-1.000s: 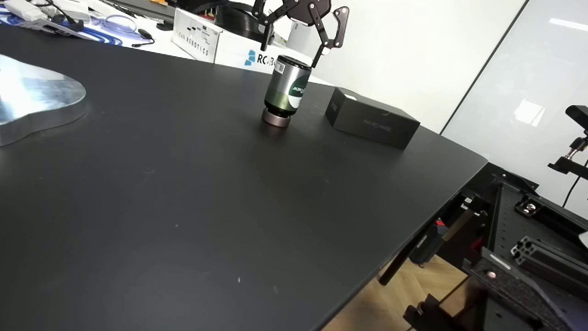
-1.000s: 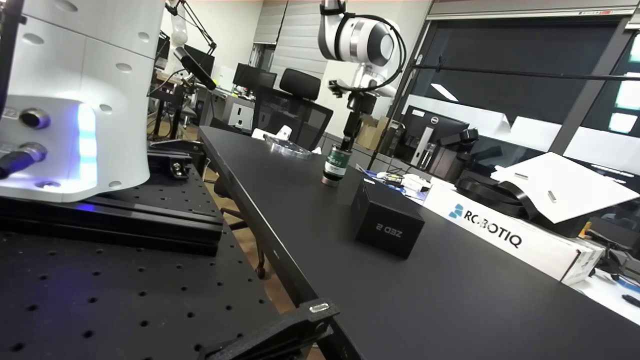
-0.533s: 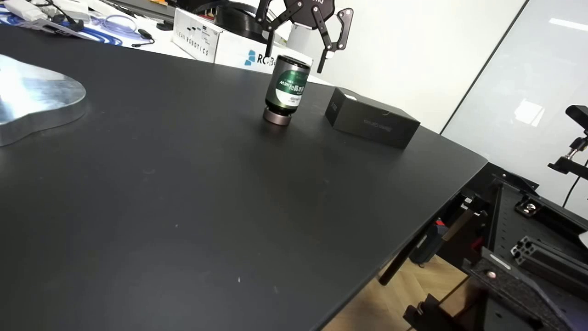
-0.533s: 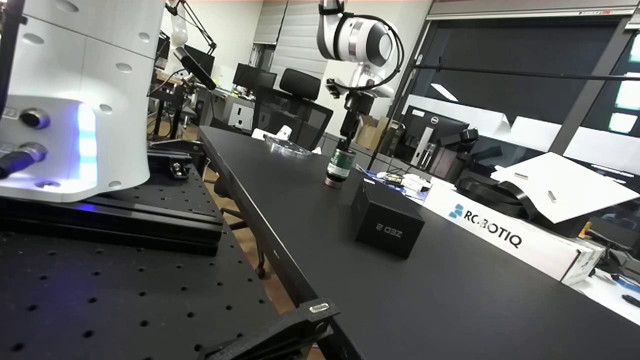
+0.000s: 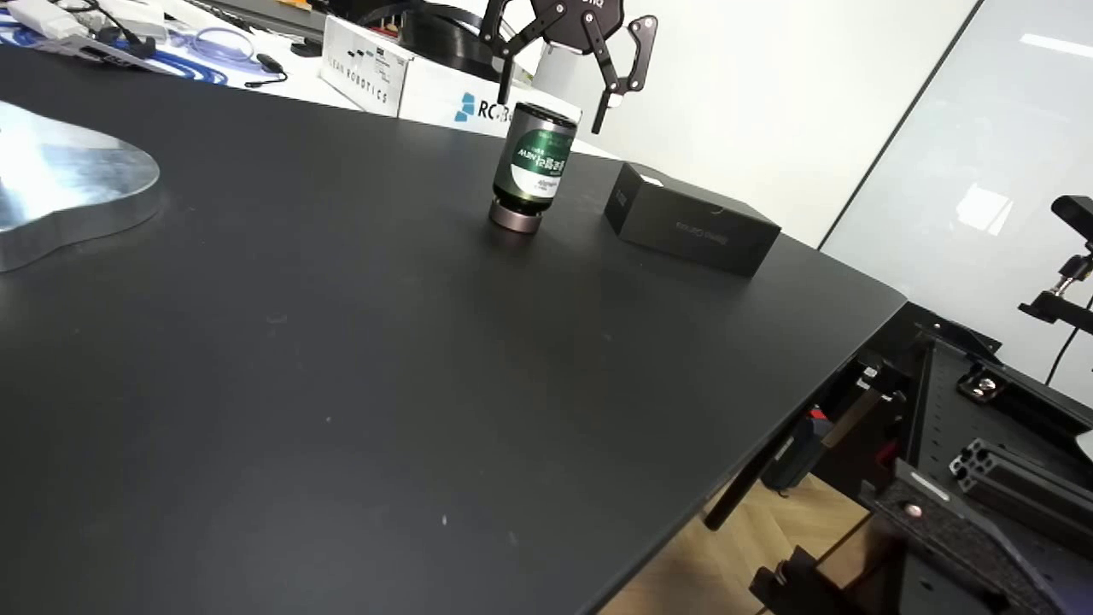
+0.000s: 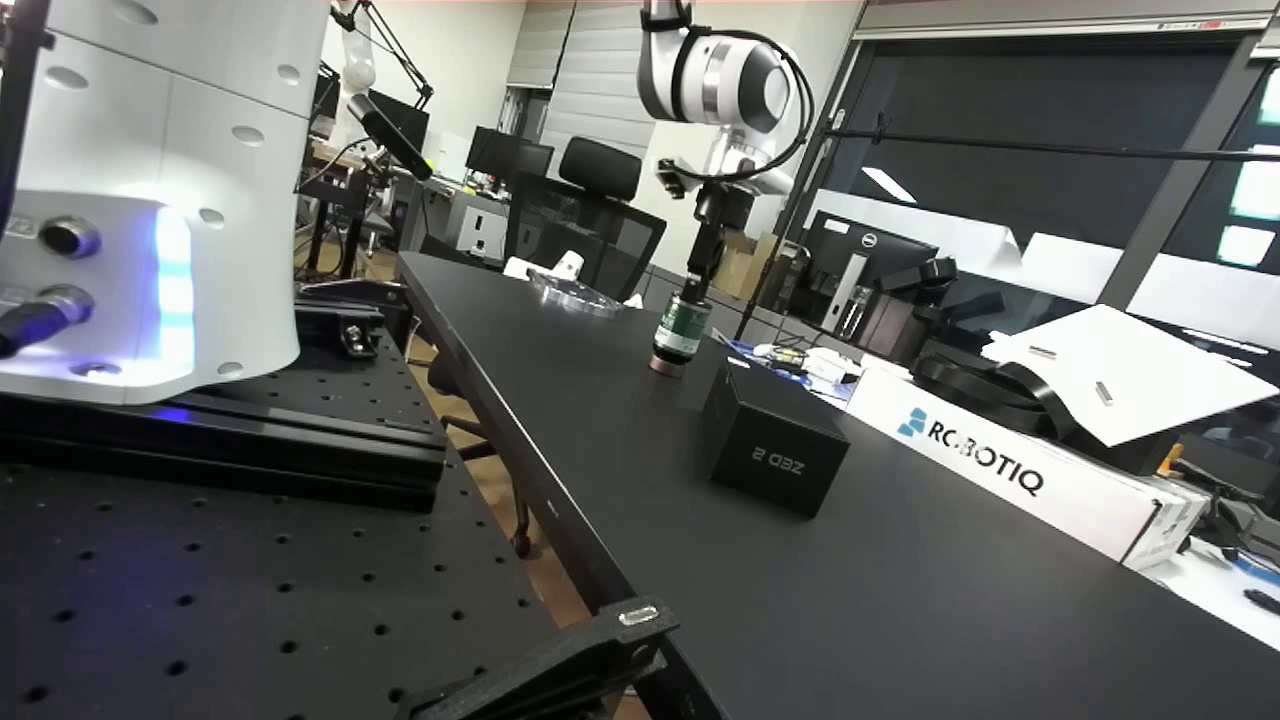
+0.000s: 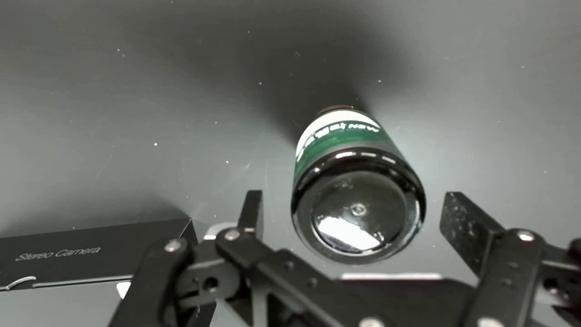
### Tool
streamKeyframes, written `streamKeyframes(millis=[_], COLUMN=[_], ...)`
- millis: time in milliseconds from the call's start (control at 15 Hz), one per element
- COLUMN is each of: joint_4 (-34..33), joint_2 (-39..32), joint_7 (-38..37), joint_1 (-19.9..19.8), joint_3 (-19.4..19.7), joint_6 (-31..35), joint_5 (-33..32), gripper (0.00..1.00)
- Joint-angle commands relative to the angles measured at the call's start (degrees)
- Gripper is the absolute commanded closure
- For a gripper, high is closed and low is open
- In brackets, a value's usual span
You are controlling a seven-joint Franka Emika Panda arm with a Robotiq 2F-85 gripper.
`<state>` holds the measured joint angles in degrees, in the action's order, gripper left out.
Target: Put the bottle on the box
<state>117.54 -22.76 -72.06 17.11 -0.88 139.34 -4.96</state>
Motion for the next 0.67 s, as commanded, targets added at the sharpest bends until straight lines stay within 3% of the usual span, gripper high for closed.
streamKeyframes(millis=[0, 600], joint_4=[-0.74, -0.75], joint_2=[-0.83, -2.86], joint_7=[-2.18, -0.9], joint_1=[0.22, -0.23], joint_3=[0.99, 1.12], joint_6=[0.57, 2.33], joint_5=[-1.63, -0.25], gripper=[0.0, 0.0])
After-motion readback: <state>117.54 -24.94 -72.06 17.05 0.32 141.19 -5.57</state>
